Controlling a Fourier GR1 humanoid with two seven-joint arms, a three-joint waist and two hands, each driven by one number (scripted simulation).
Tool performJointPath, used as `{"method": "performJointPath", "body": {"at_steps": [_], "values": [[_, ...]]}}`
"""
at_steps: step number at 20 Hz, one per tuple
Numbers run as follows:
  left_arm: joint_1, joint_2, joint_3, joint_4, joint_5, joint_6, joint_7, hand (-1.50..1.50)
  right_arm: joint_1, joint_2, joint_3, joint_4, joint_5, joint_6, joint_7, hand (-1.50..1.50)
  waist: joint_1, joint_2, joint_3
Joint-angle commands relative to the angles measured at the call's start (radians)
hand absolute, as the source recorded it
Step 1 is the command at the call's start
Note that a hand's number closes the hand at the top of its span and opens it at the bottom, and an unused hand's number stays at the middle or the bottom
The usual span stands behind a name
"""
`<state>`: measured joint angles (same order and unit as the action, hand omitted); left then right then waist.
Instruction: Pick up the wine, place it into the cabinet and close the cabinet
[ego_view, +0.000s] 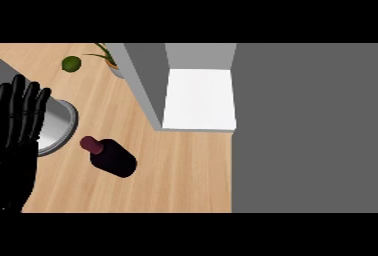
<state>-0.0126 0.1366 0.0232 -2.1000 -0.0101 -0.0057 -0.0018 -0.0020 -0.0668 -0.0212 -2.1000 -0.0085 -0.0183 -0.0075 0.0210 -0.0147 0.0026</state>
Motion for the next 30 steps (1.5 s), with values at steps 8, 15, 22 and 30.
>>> {"method": "performJointPath", "body": {"at_steps": [8,15,22,30], "values": [[0.202,0.053,-0.286,0.013,0.435,-0.437,0.008,-1.5,0.106,-0.039,0.119,-0.055,-0.092,0.148,0.076,-1.5,-0.036,0.015,-0.006],[0.35,0.232,-0.172,-0.151,0.717,-0.544,0.107,-1.5,0.224,-0.097,0.118,-0.292,-0.18,0.182,0.252,-1.5,-0.021,0.012,-0.003],[0.324,0.221,-0.161,-0.268,0.823,-0.442,0.221,-1.5,0.184,-0.06,0.189,-0.413,-0.123,0.118,0.388,-1.5,-0.023,0.014,-0.003],[0.413,0.257,-0.119,-0.38,0.882,-0.41,0.268,-1.5,0.179,-0.066,0.157,-0.447,-0.156,0.103,0.435,-1.5,-0.019,0.012,-0.003]]}}
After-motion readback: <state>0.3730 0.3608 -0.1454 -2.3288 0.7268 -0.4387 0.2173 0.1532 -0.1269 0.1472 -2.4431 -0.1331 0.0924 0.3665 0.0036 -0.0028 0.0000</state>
